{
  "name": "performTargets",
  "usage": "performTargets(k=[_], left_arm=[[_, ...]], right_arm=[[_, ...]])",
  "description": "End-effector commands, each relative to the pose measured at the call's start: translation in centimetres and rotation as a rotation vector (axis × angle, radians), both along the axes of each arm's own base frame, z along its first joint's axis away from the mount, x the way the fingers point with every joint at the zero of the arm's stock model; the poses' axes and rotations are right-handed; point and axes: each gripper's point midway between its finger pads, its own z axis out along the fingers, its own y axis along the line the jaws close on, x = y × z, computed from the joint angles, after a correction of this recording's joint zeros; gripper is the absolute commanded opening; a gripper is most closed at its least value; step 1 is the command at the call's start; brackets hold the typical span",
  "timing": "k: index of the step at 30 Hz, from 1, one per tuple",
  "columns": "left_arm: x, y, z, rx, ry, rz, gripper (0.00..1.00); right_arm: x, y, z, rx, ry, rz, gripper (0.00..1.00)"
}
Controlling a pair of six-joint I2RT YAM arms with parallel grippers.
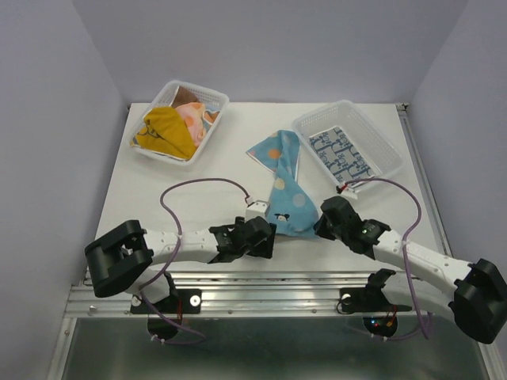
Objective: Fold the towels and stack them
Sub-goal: Flatten out the crumpled towel
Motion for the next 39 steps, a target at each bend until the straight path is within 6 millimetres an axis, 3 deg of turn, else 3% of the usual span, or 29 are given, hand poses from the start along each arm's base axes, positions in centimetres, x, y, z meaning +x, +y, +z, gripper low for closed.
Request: performTargets(k=[1,2,4,7,8,10,11,12,14,15,16,17,19,20,22,24,25,27,28,29,30,31,33,37,39], left_arm=[[2.0,-1.7,1.4,-0.021,-0.074,0.066,0.77],[2.1,-1.6,0.8,0.0,-0.069,0.077,0.65],[2.1,-1.3,-0.1,0.022,-0.062,0.094,0.53],[2.1,-0.6,-0.8,0.045,-0.046,0.138,0.08],[2.1,-0.2,-1.1,0.065,-0.044,0.152,0.0],[2.9,0.7,-0.3,0.084,-0.077,0.222,0.0],[3.5,2.3,0.2,0.146,-0.116,0.266,0.0],[4.3,1.8,1.9,0.129,-0.152,0.299,0.0],[5.2,2.5,4.8,0.104,-0.219,0.384,0.0],[5.9,4.0,6.2,0.139,-0.283,0.435,0.0],[6.5,3.9,8.3,0.11,-0.318,0.469,0.0],[6.9,4.2,10.6,0.067,-0.353,0.5,0.0],[7.7,4.7,14.5,0.033,-0.428,0.529,0.0],[7.9,4.9,17.0,-0.015,-0.462,0.543,0.0],[8.2,4.6,21.6,-0.069,-0.518,0.517,0.0],[8.1,5.4,26.1,-0.132,-0.586,0.537,0.0],[7.8,5.6,29.0,-0.153,-0.624,0.512,0.0],[7.3,6.8,33.3,-0.242,-0.669,0.512,0.0],[7.0,7.4,35.4,-0.245,-0.708,0.47,0.0],[6.4,8.4,38.3,-0.349,-0.735,0.466,0.0],[5.6,7.7,39.9,-0.411,-0.745,0.377,0.0],[4.6,8.9,42.2,-0.456,-0.798,0.311,0.0],[2.4,8.1,45.5,-0.606,-0.839,0.147,0.0],[-2.4,9.2,50.2,-0.795,-0.906,-0.102,0.0],[-4.3,8.8,51.0,-0.843,-0.91,-0.214,0.0]], right_arm=[[0.5,0.5,0.6,0.039,-0.039,0.005,0.01],[0.6,0.5,0.8,0.042,-0.046,0.005,0.01],[0.7,0.5,0.9,0.047,-0.054,0.003,0.01],[0.9,0.5,1.8,0.056,-0.084,0.0,0.01],[1.0,0.4,2.1,0.059,-0.093,-0.003,0.01],[1.3,0.6,3.3,0.088,-0.135,-0.002,0.01],[1.4,0.9,3.9,0.103,-0.15,0.008,0.01],[1.7,1.2,5.5,0.132,-0.189,0.017,0.01],[1.9,1.7,7.4,0.165,-0.233,0.043,0.01],[2.1,1.8,8.5,0.178,-0.259,0.046,0.01],[2.3,2.1,9.7,0.189,-0.293,0.065,0.01],[2.4,2.2,12.2,0.223,-0.348,0.069,0.01],[2.7,2.4,15.2,0.248,-0.428,0.092,0.01],[2.8,2.6,18.0,0.283,-0.486,0.105,0.01],[2.7,3.0,21.0,0.308,-0.557,0.147,0.01],[2.3,3.6,24.2,0.346,-0.619,0.191,0.01],[2.1,3.6,27.5,0.372,-0.686,0.209,0.01],[1.7,3.6,30.4,0.394,-0.743,0.235,0.01],[1.1,3.3,33.4,0.417,-0.805,0.248,0.01],[0.6,3.6,34.7,0.435,-0.829,0.278,0.01],[0.2,3.6,36.1,0.45,-0.856,0.296,0.01],[-0.5,3.6,38.1,0.472,-0.896,0.32,0.01],[-1.7,4.2,39.9,0.506,-0.921,0.39,0.01],[-4.2,5.5,42.8,0.595,-0.947,0.527,0.01],[-5.8,5.9,44.0,0.64,-0.964,0.601,0.01]])
